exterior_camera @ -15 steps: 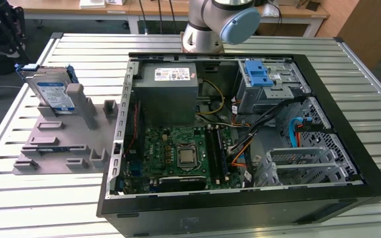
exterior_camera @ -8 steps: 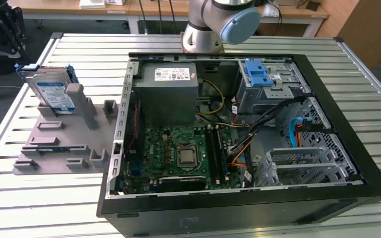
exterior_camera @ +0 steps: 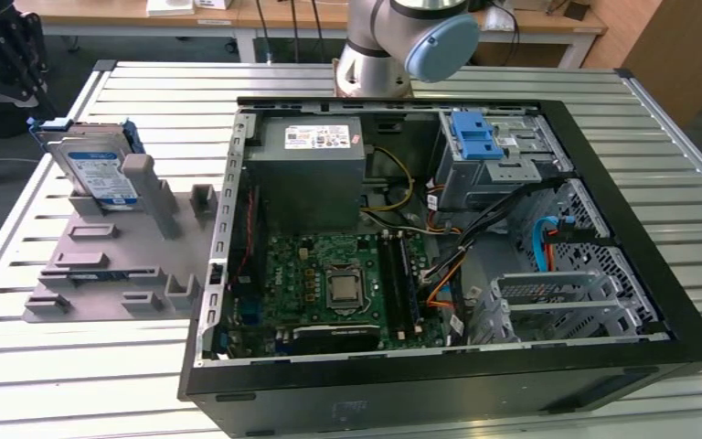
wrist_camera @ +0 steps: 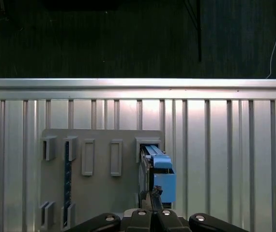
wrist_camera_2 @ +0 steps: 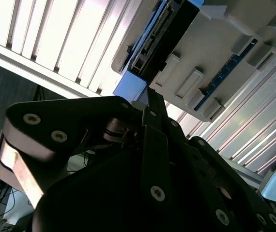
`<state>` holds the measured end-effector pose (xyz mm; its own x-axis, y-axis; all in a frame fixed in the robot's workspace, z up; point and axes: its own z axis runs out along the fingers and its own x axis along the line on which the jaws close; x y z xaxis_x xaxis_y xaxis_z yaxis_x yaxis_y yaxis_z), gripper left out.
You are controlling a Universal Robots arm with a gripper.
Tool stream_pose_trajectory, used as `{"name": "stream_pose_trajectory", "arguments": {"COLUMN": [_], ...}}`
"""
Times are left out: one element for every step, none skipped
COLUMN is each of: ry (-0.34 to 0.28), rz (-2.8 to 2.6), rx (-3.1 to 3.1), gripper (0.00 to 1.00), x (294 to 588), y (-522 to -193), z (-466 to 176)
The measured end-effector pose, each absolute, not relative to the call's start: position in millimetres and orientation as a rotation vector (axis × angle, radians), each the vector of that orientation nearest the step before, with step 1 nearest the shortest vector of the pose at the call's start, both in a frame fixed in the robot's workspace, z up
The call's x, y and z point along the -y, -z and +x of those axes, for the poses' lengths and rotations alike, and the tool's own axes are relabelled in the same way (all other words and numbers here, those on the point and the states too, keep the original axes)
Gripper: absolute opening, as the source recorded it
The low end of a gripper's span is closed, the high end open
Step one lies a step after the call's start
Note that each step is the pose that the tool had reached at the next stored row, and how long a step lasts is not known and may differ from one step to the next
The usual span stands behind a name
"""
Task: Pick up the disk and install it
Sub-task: 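Pick up the disk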
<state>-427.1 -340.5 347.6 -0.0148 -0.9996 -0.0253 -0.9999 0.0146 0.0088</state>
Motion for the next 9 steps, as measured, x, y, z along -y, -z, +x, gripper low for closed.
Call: {"name": "stream_pose_trajectory", "arguments": {"ry": [-0.037,-0.036,-0.035,-0.034,-0.031,-0.028,-0.020,-0.009,0.002], "rz": [-2.196,-2.196,-2.196,-2.195,-2.194,-2.192,-2.189,-2.184,-2.179], "rx": [-2.229,-2.228,-2.228,-2.227,-2.226,-2.224,-2.221,-2.216,-2.211], "gripper": [0.11,0.11,0.11,0.11,0.11,0.11,0.11,0.17,0.23], "x": [340.5,340.5,340.5,340.5,340.5,340.5,340.4,340.4,340.5], "y": [-347.6,-347.5,-347.5,-347.4,-347.4,-347.2,-346.8,-346.5,-346.1], "z": [-427.1,-427.1,-427.1,-427.1,-427.1,-427.2,-427.2,-427.3,-427.5]}}
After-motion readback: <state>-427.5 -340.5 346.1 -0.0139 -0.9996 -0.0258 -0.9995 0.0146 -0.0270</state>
